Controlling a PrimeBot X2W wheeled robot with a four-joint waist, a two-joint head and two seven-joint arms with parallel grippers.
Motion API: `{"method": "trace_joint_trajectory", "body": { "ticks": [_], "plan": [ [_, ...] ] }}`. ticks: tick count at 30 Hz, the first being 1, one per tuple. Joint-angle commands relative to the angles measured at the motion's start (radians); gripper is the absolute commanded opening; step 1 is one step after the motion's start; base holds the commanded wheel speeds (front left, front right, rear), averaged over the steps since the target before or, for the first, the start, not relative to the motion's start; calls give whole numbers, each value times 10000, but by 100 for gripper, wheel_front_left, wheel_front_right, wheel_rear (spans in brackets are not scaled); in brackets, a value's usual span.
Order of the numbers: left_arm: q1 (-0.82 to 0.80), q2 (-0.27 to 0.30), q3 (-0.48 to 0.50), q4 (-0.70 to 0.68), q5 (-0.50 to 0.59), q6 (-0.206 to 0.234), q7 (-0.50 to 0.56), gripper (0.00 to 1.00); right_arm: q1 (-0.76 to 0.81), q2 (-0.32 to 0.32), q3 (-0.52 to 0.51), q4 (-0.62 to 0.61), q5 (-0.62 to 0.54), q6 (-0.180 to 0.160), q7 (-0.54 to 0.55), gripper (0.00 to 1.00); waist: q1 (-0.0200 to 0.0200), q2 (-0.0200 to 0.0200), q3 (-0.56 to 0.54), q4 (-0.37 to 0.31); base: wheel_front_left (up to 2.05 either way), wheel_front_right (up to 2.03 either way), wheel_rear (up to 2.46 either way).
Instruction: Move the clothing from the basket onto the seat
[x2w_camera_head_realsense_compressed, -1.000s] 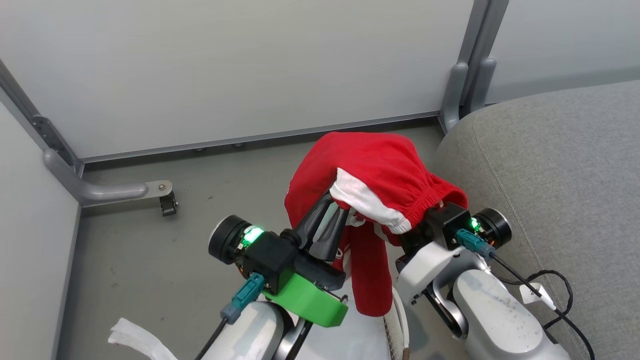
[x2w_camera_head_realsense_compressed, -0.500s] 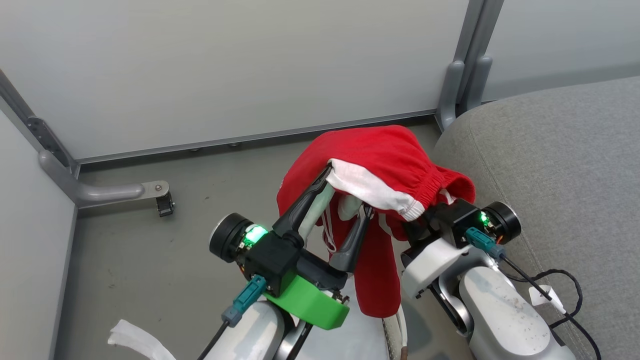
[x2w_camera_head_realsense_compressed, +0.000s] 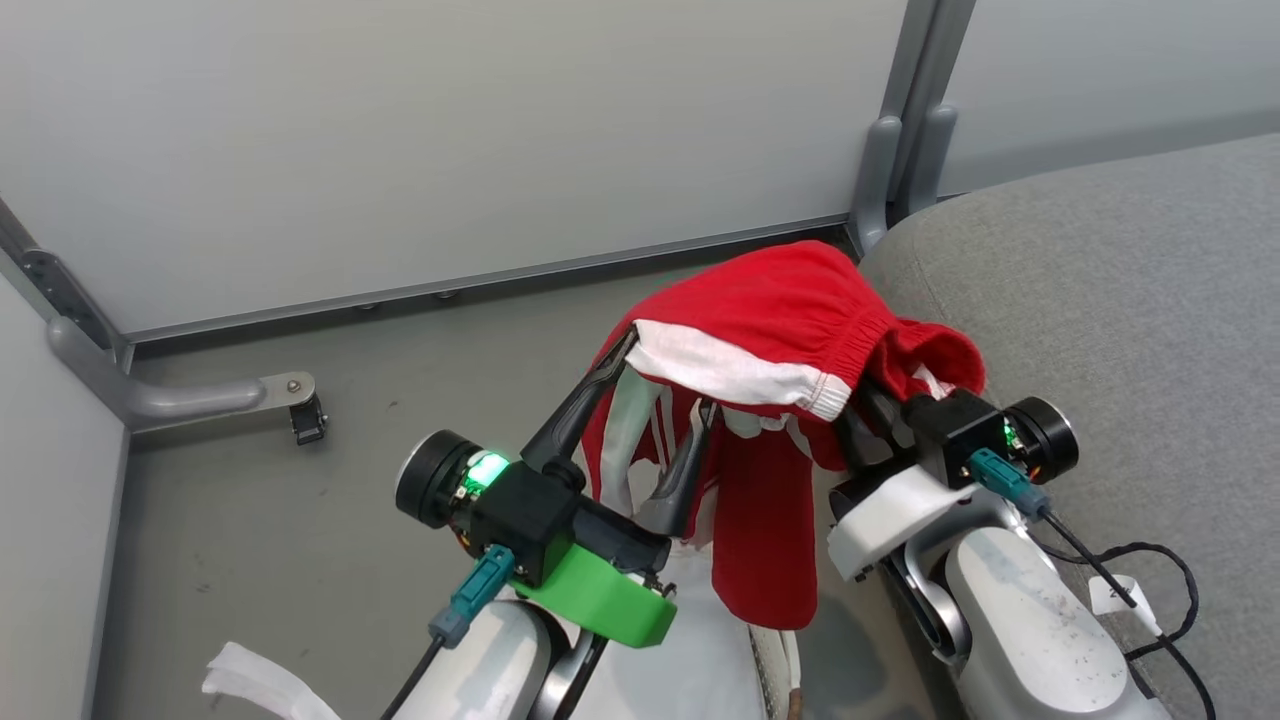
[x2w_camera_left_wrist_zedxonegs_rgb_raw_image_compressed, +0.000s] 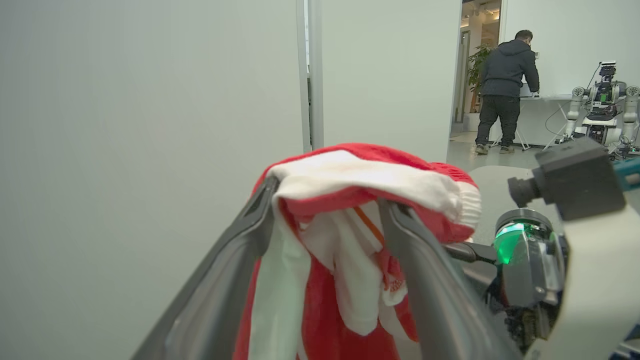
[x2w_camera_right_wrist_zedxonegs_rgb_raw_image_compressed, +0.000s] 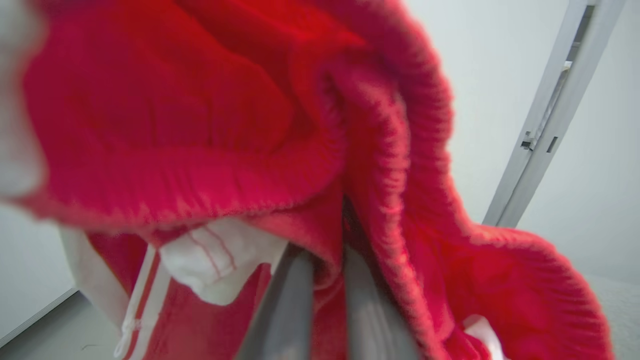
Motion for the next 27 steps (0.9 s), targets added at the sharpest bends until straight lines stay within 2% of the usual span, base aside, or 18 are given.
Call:
{"method": "trace_joint_trajectory", "body": {
  "ticks": [1,10,27],
  "plan": [
    [139,3,71,56,94,35,-8,100,158,-38,-127,-104,-100,-14,-24,0,0,-1,25,-224,0,0,0],
    [240,6,410,450,241,-12,-8,100,350,-38,-654,-393,-243,-14,-23,0,0,-1,159,-1370,0,0,0],
    [302,15,1365,995,703,-183,-8,100,78,-42,-2180,-1568,-77,-14,-24,0,0,-1,738,-4068,0,0,0]
  ]
}}
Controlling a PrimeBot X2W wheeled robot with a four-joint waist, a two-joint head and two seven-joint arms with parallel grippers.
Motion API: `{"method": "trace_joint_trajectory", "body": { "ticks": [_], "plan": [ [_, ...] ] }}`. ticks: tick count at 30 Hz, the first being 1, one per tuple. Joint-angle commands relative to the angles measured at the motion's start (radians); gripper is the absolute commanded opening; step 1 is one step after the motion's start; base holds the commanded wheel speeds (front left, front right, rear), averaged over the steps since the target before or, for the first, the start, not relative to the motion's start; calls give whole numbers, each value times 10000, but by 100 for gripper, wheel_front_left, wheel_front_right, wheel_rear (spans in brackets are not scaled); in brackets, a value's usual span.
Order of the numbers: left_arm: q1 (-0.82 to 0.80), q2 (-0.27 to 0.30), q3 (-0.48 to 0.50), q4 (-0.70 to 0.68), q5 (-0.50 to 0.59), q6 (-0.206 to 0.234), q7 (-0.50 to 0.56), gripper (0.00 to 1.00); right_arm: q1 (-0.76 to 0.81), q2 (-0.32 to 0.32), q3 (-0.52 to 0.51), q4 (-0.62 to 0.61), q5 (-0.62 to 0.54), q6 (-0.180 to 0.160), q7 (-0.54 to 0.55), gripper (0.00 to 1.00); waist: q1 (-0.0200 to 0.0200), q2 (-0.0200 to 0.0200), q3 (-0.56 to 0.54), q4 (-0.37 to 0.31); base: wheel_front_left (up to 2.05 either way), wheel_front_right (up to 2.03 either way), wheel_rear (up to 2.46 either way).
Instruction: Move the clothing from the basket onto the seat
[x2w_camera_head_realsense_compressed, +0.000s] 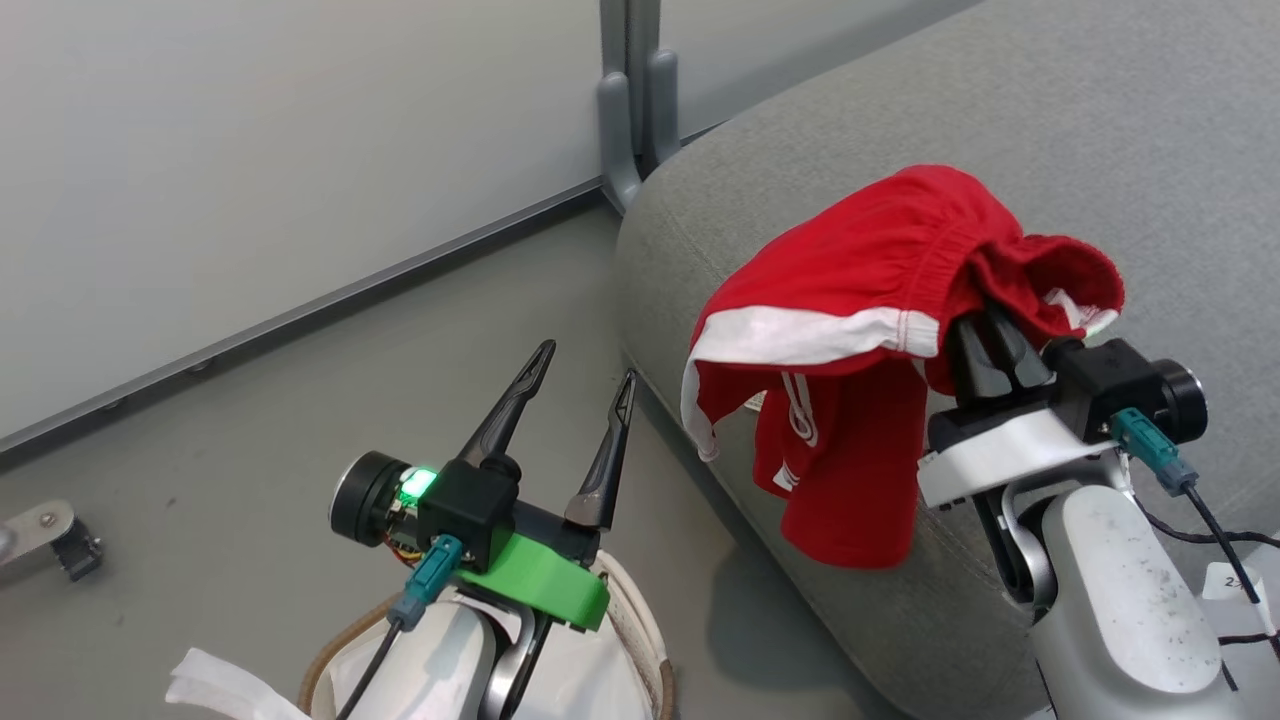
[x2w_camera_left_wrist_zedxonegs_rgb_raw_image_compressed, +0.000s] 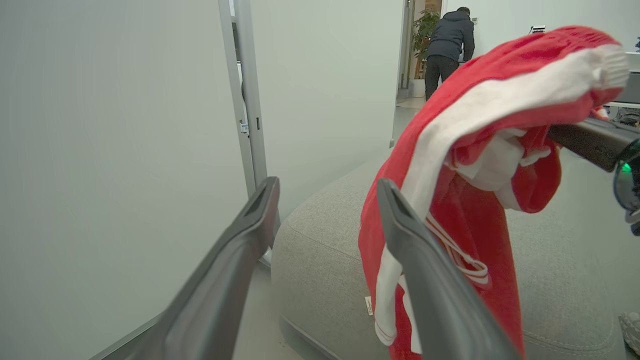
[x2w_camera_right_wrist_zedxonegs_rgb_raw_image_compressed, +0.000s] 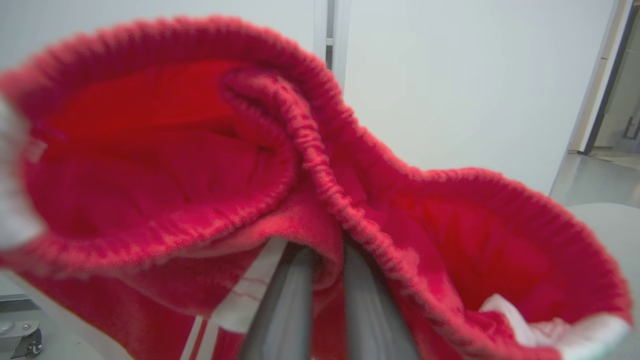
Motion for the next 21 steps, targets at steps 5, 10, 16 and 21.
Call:
{"method": "trace_joint_trajectory", "body": {
  "ticks": [5,10,16,21],
  "plan": [
    [-99,34,132,155,137,-87,-8,100,-369,-31,-319,-277,240,-14,-24,0,0,0,486,-1506,0,0,0],
    [-392,34,-31,309,149,-177,-8,100,-481,-65,-689,-468,238,-14,-24,0,0,0,820,-1906,0,0,0],
    [-829,43,-377,584,96,-261,-6,100,-538,-229,-1244,-703,171,-14,-24,0,0,0,1207,-2004,0,0,0],
    [-1001,41,-476,673,126,-305,-8,100,-797,-318,-1497,-640,267,-14,-24,0,0,0,1471,-2005,0,0,0]
  ]
}}
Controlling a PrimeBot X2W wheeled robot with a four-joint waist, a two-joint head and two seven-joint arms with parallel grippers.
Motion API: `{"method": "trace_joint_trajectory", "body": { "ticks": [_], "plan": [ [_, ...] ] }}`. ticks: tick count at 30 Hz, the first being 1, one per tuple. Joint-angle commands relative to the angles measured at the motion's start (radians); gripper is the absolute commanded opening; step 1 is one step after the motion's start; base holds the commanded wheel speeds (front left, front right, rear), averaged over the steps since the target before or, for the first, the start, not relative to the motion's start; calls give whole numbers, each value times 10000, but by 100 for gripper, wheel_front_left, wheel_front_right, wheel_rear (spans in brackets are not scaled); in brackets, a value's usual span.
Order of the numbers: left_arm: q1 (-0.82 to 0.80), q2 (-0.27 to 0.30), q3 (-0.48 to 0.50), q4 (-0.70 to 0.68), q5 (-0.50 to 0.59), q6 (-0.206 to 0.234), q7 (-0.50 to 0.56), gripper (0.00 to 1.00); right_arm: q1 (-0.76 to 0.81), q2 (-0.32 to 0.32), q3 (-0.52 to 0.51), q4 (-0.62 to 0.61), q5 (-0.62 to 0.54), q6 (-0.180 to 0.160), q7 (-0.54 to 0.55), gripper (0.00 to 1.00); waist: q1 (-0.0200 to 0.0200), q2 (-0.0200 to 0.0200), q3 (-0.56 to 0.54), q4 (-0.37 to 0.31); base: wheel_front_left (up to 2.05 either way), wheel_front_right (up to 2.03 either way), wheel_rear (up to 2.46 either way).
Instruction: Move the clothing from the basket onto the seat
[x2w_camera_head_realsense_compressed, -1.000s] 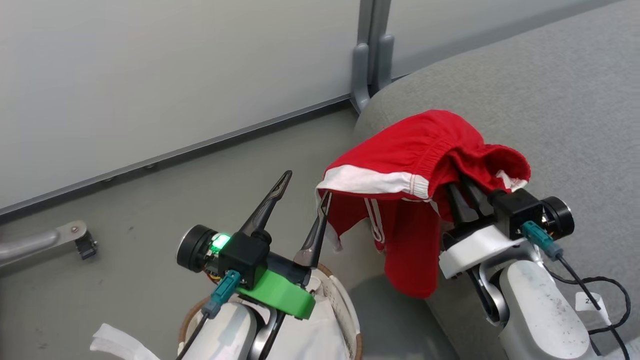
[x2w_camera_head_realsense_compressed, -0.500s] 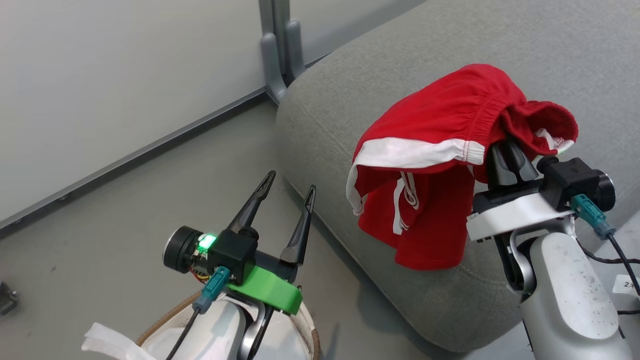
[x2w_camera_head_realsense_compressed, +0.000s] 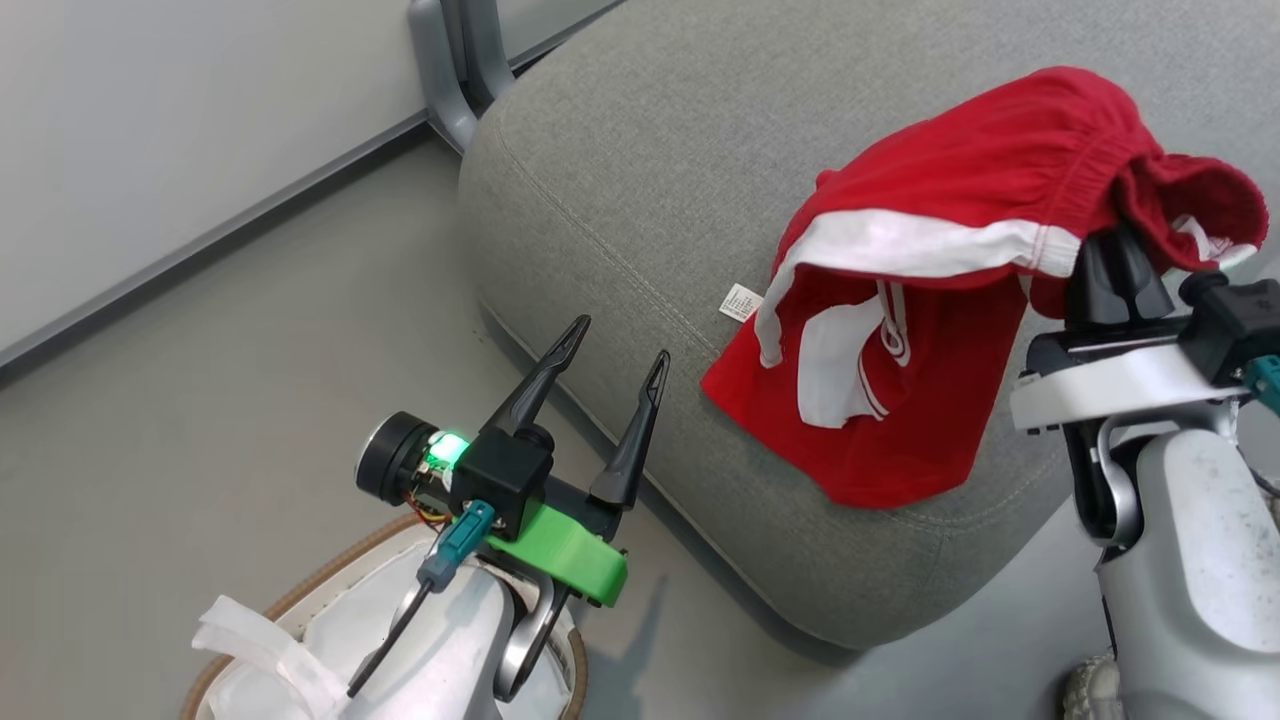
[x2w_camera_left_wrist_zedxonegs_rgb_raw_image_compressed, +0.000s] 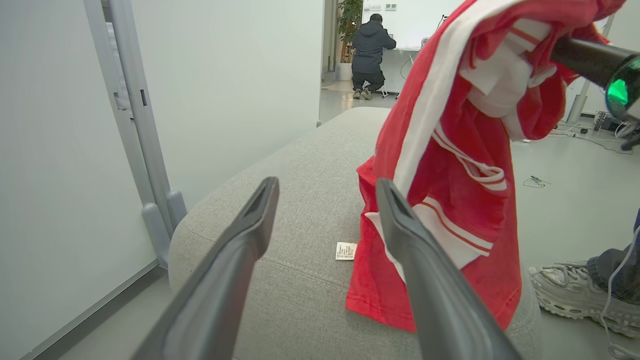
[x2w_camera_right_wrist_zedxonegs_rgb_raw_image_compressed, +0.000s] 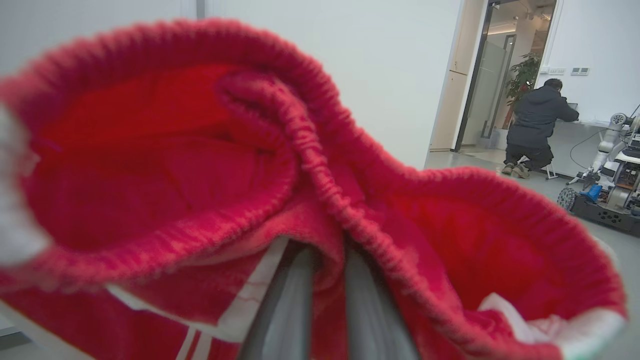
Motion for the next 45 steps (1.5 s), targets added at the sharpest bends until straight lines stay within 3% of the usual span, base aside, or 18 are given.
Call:
{"method": "trace_joint_trajectory", "body": {
  "ticks": [1,8,27,31,40,45],
  "plan": [
    [-169,55,24,31,44,-39,-8,100,-278,-96,-15,24,2,-14,-24,0,0,-1,203,-52,0,0,0],
    [-231,55,329,63,347,-60,-8,100,-1488,-535,196,674,-14,-14,-24,0,0,-1,819,84,0,0,0],
    [-1934,89,-556,-34,1054,-73,-8,100,-6282,-2478,-435,2258,-429,-14,-23,0,0,-1,3867,2030,0,0,0],
    [-2223,74,-604,-109,1099,-75,-8,100,-6891,-2573,-751,2599,-159,-14,-24,0,0,-1,4324,2394,0,0,0],
    [-2579,63,-597,-95,1220,-76,-8,100,-6667,-2570,-1584,3247,-91,-14,-23,0,0,-1,5183,2914,0,0,0],
    [-2549,60,-531,-56,1267,-76,-8,100,-6138,-2398,-2019,4255,-253,-14,-23,0,0,-1,5438,3090,0,0,0]
  ]
}}
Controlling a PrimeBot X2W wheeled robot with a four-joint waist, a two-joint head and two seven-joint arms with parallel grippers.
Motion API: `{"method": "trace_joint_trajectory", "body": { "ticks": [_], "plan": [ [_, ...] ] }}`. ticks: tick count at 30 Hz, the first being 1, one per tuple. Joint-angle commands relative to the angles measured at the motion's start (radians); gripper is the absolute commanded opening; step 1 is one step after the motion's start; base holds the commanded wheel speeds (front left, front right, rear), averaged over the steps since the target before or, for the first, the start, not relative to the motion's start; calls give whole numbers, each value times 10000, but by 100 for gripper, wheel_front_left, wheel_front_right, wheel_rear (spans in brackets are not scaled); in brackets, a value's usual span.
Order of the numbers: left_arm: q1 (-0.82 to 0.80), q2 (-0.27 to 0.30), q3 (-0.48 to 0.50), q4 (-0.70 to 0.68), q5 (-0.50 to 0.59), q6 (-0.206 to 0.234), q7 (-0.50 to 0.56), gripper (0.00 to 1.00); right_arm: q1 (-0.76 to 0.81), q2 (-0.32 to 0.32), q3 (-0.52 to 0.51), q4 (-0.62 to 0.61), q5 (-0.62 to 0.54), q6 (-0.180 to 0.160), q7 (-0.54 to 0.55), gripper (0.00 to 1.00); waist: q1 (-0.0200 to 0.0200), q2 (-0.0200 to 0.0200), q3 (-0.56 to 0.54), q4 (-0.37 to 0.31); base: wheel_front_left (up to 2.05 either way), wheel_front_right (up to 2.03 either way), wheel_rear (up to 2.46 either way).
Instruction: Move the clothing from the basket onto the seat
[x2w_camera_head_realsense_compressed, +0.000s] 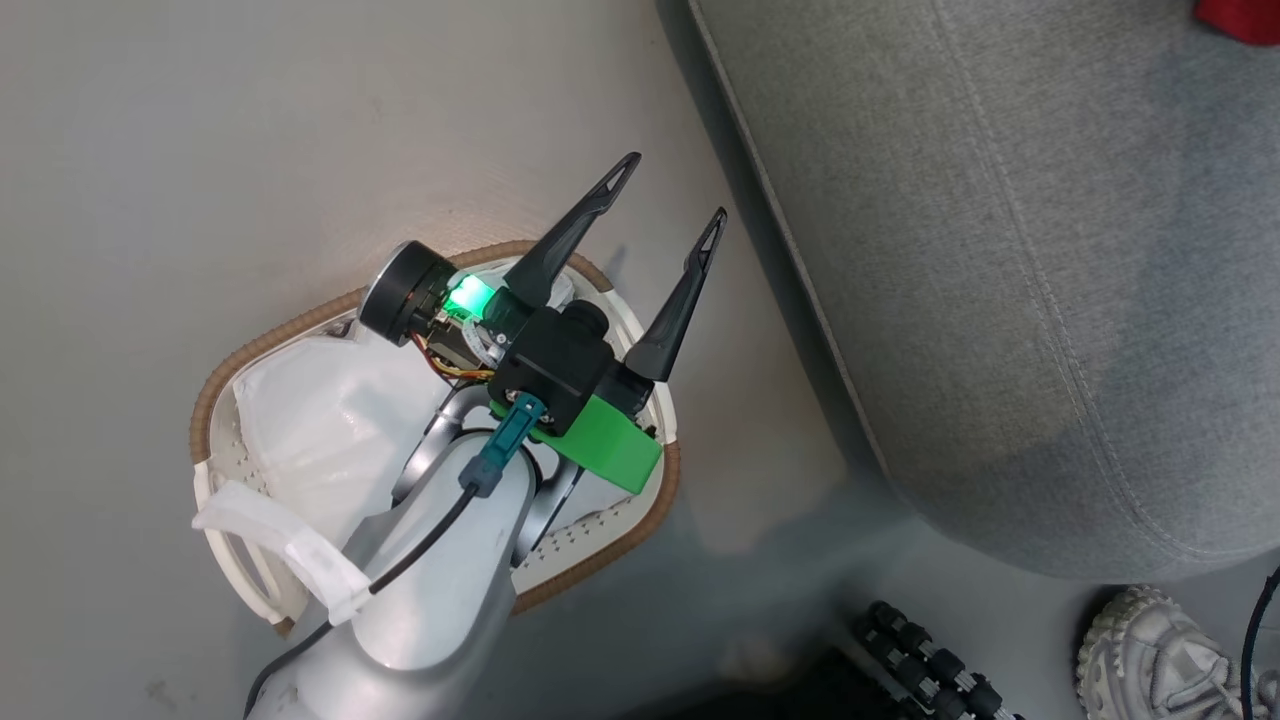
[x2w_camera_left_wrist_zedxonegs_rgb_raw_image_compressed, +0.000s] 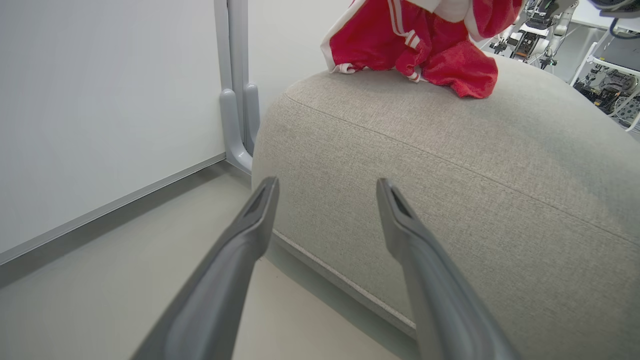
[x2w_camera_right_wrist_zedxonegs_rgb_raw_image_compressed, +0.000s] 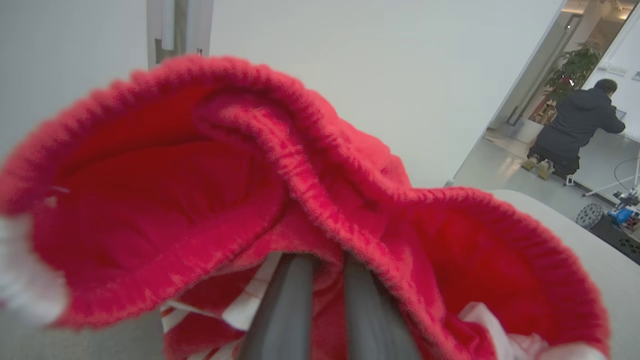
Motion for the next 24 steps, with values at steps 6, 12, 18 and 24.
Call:
{"method": "trace_joint_trajectory", "body": {
  "ticks": [6,12,18,24],
  "plan": [
    [10,34,152,4,100,-1,-8,100,499,112,-630,1327,-160,-14,-21,0,-2,-1,365,453,0,0,0],
    [177,36,356,55,21,3,-7,100,933,269,-975,1483,-228,-14,-21,7,-2,-1,81,486,0,0,0],
    [440,31,688,44,-113,67,-7,100,1746,575,-984,1032,-117,-14,-21,100,-2,-1,-581,440,0,0,0],
    [846,27,1038,68,-230,149,-7,100,2867,907,-629,461,108,-14,-21,100,-2,-1,-1419,433,0,0,0]
  ]
}}
